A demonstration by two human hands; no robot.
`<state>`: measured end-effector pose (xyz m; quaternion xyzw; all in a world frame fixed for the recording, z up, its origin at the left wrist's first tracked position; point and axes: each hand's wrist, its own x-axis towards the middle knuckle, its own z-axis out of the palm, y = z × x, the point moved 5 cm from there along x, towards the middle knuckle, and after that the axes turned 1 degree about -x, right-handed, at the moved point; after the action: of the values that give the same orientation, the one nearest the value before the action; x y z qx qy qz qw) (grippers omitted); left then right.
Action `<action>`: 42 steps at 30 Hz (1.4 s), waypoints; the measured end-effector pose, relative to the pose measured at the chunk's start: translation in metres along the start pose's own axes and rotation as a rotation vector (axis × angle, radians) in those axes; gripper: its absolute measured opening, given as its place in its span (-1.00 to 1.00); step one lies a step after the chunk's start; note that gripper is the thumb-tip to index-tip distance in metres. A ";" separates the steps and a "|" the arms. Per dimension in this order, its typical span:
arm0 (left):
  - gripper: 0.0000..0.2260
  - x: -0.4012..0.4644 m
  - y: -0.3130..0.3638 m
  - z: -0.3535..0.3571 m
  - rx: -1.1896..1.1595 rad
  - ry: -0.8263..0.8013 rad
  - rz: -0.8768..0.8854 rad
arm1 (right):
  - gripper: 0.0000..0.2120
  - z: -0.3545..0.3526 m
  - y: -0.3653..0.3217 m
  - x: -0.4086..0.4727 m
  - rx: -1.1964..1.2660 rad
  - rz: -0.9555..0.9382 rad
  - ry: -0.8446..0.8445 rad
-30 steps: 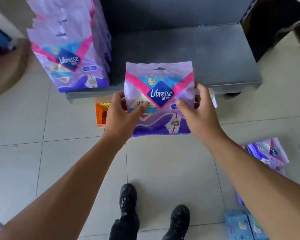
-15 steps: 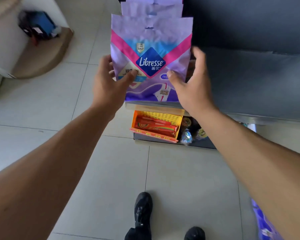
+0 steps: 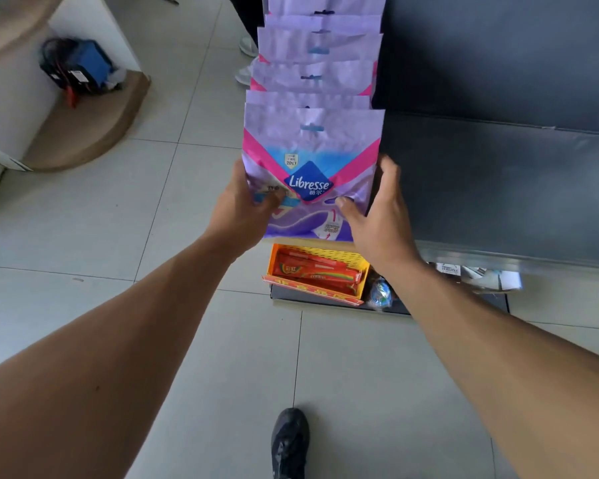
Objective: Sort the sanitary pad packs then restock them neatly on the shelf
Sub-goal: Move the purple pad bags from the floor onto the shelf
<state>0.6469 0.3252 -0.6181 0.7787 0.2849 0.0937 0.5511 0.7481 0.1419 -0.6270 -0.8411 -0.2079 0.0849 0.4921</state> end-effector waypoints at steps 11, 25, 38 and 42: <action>-0.60 0.003 0.008 -0.008 0.021 0.192 0.083 | -0.42 -0.011 -0.028 0.007 -0.121 -0.129 0.201; -0.53 0.013 -0.022 0.000 0.123 0.069 0.038 | -0.45 0.006 0.007 0.004 -0.098 -0.086 0.095; -0.37 0.008 -0.034 -0.004 -0.027 -0.088 0.030 | -0.16 0.006 0.013 0.004 0.113 -0.033 0.023; -0.22 0.003 -0.033 -0.009 0.020 -0.061 0.021 | -0.20 0.003 0.014 0.004 0.093 -0.031 0.003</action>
<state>0.6337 0.3419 -0.6456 0.7896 0.2605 0.0729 0.5508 0.7544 0.1399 -0.6404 -0.8140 -0.2159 0.0858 0.5323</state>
